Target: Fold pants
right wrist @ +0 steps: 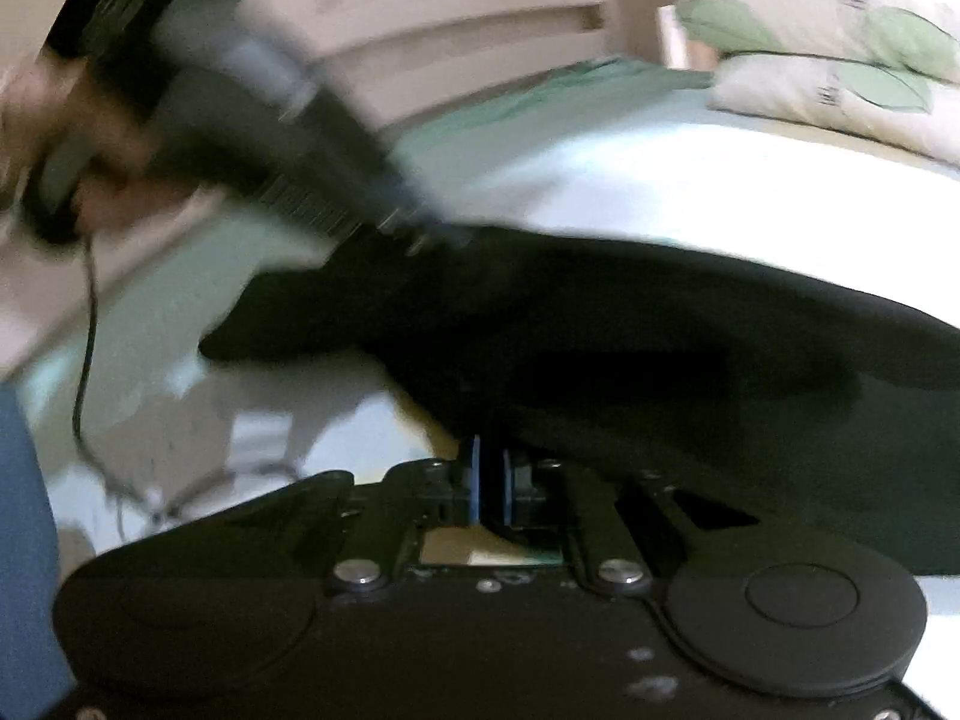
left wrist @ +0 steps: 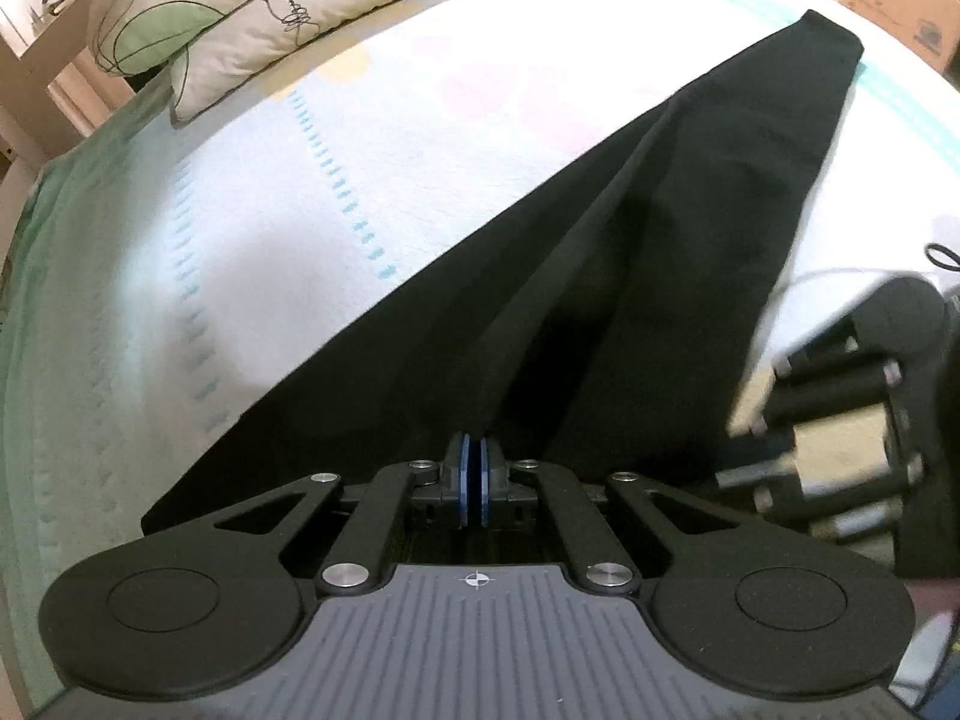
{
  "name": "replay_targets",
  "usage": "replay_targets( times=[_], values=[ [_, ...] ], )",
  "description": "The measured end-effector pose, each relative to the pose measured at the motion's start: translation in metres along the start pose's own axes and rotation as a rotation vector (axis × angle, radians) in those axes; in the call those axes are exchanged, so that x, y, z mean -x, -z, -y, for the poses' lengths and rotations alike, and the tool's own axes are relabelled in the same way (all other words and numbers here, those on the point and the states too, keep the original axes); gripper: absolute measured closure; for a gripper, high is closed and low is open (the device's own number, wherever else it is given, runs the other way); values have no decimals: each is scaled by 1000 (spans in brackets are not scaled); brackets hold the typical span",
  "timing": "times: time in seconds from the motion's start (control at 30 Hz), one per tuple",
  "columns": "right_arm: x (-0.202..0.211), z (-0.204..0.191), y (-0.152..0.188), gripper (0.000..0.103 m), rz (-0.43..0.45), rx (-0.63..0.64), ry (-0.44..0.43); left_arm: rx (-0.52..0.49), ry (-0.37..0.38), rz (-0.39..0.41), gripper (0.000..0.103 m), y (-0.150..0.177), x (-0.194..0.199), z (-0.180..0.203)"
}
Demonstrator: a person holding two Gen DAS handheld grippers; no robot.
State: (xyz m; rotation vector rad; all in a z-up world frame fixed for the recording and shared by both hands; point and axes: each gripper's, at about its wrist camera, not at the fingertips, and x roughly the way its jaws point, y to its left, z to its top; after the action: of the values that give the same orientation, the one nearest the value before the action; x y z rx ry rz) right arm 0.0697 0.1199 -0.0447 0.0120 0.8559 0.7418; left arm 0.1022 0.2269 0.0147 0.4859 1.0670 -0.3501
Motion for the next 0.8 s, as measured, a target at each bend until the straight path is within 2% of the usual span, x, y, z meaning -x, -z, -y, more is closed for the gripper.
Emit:
replay_targets(
  times=[0.13, 0.2, 0.3, 0.37, 0.43, 0.5, 0.57, 0.63, 0.67, 0.73, 0.8],
  values=[
    [-6, -15, 13, 93, -53, 144, 23, 26, -8, 1, 100, -3, 1, -8],
    [-2, -18, 12, 85, -57, 171, 34, 23, -12, 0, 100, -6, 2, -9],
    [12, -21, 8, 81, -77, 219, 23, 6, -11, 1, 100, -6, 7, -6],
    [30, -18, 7, 81, -67, 194, -33, -10, -10, 1, 100, -6, 9, -5],
    [50, -9, 1, 82, -9, 115, -113, -23, -8, -4, 99, -7, 8, -6],
    [61, 1, -7, 82, 67, 35, -115, -43, -10, -13, 99, -12, 5, -9],
    [57, 12, -15, 82, 106, -13, -54, -62, -18, -20, 99, -14, 7, -8],
    [40, 21, -17, 90, 76, -29, 14, -82, -22, -22, 100, -19, 7, -11],
    [30, 26, -16, 97, 42, -42, 19, -96, -26, -23, 99, -21, 8, -12],
    [13, 31, -7, 98, -51, -56, -17, -127, -41, -21, 99, -26, 10, -16],
    [3, 27, 7, 99, -133, -12, -12, -141, -57, -17, 99, -34, 8, -25]
  ],
)
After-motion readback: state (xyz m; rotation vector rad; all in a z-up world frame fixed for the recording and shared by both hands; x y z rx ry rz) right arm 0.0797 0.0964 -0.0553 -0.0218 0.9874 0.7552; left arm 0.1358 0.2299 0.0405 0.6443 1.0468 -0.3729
